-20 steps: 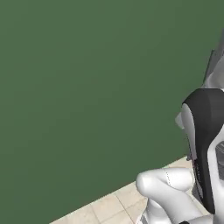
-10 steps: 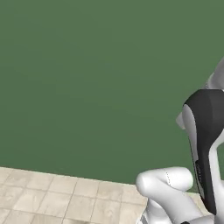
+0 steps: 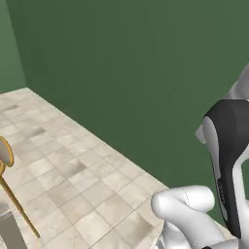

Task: Open the fridge, remove the pear, lime, and steak, and place them on any counter.

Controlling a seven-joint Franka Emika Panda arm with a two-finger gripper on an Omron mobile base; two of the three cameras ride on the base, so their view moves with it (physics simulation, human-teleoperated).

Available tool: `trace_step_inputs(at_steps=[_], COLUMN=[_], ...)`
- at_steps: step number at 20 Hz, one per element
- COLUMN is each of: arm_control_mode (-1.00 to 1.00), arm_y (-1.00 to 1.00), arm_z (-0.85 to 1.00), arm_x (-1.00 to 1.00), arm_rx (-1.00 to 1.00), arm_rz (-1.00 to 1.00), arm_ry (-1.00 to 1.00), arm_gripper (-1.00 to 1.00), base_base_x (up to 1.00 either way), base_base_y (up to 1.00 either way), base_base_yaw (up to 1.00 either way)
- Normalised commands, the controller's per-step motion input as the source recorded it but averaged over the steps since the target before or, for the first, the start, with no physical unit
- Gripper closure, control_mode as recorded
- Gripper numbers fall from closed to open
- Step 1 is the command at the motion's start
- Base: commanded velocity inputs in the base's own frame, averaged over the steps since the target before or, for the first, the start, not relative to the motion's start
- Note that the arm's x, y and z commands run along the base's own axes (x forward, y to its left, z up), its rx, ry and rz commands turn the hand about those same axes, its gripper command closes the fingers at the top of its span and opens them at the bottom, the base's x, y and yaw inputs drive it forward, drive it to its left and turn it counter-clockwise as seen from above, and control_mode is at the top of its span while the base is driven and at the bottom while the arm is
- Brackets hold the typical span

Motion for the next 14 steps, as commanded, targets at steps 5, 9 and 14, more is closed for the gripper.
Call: trace_step_inputs(at_steps=[5, 9, 14], arm_control_mode=[1.0, 1.0, 1.0], arm_y=[0.0, 0.0, 0.0], arm_z=[0.0, 0.0, 0.0], arm_x=[0.0, 0.0, 0.0], arm_rx=[0.0, 0.0, 0.0], arm_rz=[0.0, 0.0, 0.0], arm_ry=[0.0, 0.0, 0.0], arm_gripper=[1.0, 1.0, 1.0], base_base_x=[-0.32, -0.47, -0.17], base_base_y=[0.0, 0.0, 0.0], base_base_yaw=[1.0, 1.0, 0.94])
